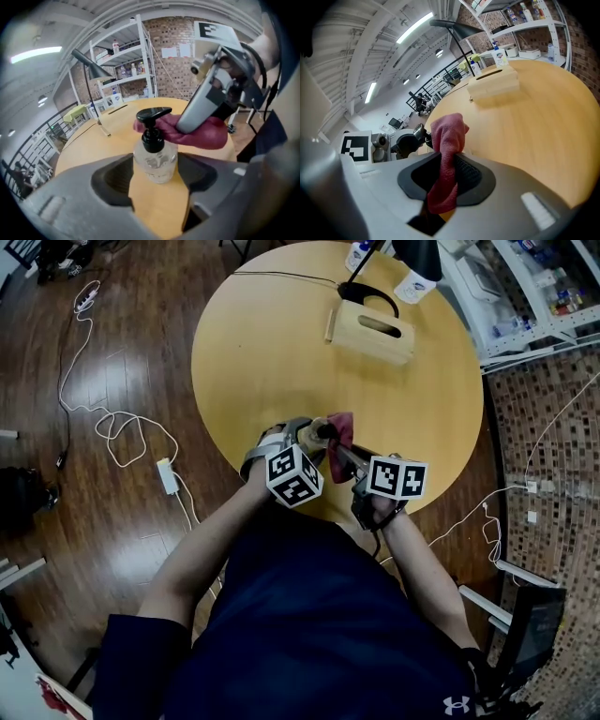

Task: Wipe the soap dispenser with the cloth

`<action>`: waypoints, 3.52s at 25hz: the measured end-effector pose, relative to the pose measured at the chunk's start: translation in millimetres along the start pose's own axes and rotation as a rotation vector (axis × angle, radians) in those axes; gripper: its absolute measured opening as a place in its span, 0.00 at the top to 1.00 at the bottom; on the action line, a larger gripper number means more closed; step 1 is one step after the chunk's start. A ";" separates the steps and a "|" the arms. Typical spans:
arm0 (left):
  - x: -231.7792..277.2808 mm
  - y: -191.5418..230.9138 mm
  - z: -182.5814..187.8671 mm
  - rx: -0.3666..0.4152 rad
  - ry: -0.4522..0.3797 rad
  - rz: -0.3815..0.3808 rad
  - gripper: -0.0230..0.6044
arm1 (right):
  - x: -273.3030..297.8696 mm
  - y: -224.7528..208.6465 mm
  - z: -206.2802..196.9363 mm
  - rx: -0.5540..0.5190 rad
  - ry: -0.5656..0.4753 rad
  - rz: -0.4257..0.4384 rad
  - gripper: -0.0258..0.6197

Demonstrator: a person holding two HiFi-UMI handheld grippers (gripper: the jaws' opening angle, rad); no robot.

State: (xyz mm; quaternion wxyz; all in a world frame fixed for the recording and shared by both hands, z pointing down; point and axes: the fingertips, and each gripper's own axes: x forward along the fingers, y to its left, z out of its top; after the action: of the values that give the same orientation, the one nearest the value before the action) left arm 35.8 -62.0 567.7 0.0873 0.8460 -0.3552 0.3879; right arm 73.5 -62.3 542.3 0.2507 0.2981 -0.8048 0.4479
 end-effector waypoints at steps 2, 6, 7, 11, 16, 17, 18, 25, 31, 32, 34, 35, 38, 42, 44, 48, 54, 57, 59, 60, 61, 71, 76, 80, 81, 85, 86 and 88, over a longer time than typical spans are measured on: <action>1.1 0.4 -0.6 0.084 -0.018 -0.066 0.50 | 0.7 -3.6 10.8 -0.017 -0.008 -0.011 0.82; -0.6 -1.7 -2.4 0.301 -0.019 -0.260 0.51 | 11.6 -8.3 36.2 -0.057 -0.002 -0.023 0.82; -0.8 -1.6 -2.2 0.328 -0.010 -0.289 0.51 | 14.0 -9.2 38.1 -0.059 0.004 -0.025 0.82; -1.5 2.7 -1.9 0.215 0.010 -0.237 0.45 | 11.4 -10.8 31.1 -0.026 -0.004 -0.016 0.82; -3.3 0.4 -6.4 -0.146 -0.029 -0.068 0.44 | 2.6 -4.9 10.1 0.011 0.001 -0.001 0.82; -1.5 -2.4 -5.1 -0.152 -0.031 -0.062 0.46 | 1.4 -4.6 7.7 0.014 0.006 0.000 0.82; 0.6 -4.9 -3.7 -0.136 -0.031 -0.064 0.48 | 0.8 -5.2 7.1 0.012 0.010 0.000 0.82; 5.1 -0.6 -4.6 0.114 -0.031 -0.238 0.52 | 14.4 -14.9 44.4 -0.027 -0.011 -0.031 0.82; -3.8 7.4 -6.4 0.133 0.002 -0.217 0.48 | 12.6 -13.4 36.7 0.011 -0.026 -0.018 0.82; -6.3 8.0 -4.5 0.057 -0.005 -0.178 0.46 | 10.9 -12.0 33.6 0.020 -0.028 -0.013 0.82; -8.3 5.6 -1.4 -0.096 -0.016 -0.103 0.46 | 8.2 -9.2 28.0 0.034 -0.030 -0.007 0.82; -6.8 3.0 -1.3 -0.144 -0.019 -0.072 0.46 | 6.9 -8.0 24.9 0.038 -0.028 -0.005 0.82; 1.8 -4.4 -2.3 -0.141 -0.021 -0.033 0.48 | 3.6 -4.8 14.5 0.043 -0.014 0.004 0.82; 5.9 -2.8 -1.7 -0.031 -0.037 -0.109 0.51 | 3.6 -8.6 17.6 0.041 0.001 0.002 0.82; 5.8 -1.5 -2.9 0.057 -0.040 -0.181 0.52 | 7.3 -11.8 27.1 0.023 0.000 -0.009 0.82; 3.6 1.0 -6.9 0.217 -0.007 -0.309 0.55 | 14.6 -17.2 40.0 0.014 -0.008 -0.012 0.82; -0.5 1.1 -0.1 0.048 0.001 -0.143 0.45 | 8.0 -9.4 25.4 0.041 -0.018 0.007 0.82; 6.2 -9.4 2.8 -0.008 0.000 -0.057 0.45 | 3.5 -4.3 13.6 0.057 -0.003 0.021 0.82; 10.4 -12.9 2.7 0.036 -0.015 -0.067 0.45 | 1.1 -5.4 9.5 0.062 0.005 0.020 0.82; 10.5 -14.4 2.1 0.072 -0.026 -0.102 0.45 | 0.9 -7.0 10.2 0.060 0.008 0.019 0.82; 9.6 -16.4 1.3 0.118 -0.033 -0.150 0.46 | 1.2 -8.8 12.7 0.055 0.009 0.016 0.82; -4.5 -10.3 -11.3 -0.024 0.018 -0.156 0.36 | 3.9 -7.8 16.9 0.051 -0.010 0.008 0.82; -14.6 -18.5 -7.0 -0.242 -0.016 -0.081 0.39 | -5.8 -3.3 -1.2 0.083 -0.007 0.020 0.82; -9.1 -25.9 -6.7 -0.114 0.013 -0.140 0.50 | -3.7 -2.9 -2.2 0.067 0.011 0.019 0.82; -8.5 -25.2 -7.3 -0.078 0.019 -0.161 0.51 | -1.3 -4.4 2.1 0.055 0.014 0.015 0.82; -5.9 -21.0 -8.5 0.101 0.032 -0.261 0.51 | 9.3 -9.3 23.5 -0.015 0.027 -0.006 0.82; -5.3 -20.1 -9.1 0.128 0.036 -0.285 0.51 | 10.4 -9.2 26.1 -0.028 0.030 -0.008 0.82; -4.8 -16.2 -12.3 0.107 0.056 -0.300 0.51 | 9.9 -8.1 25.4 -0.036 0.027 -0.009 0.82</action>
State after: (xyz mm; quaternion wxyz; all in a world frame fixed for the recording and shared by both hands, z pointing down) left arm 37.2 -42.4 574.7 0.1090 0.8819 -0.2013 0.4122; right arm 68.9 -90.3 541.6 0.2687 0.2911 -0.8079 0.4363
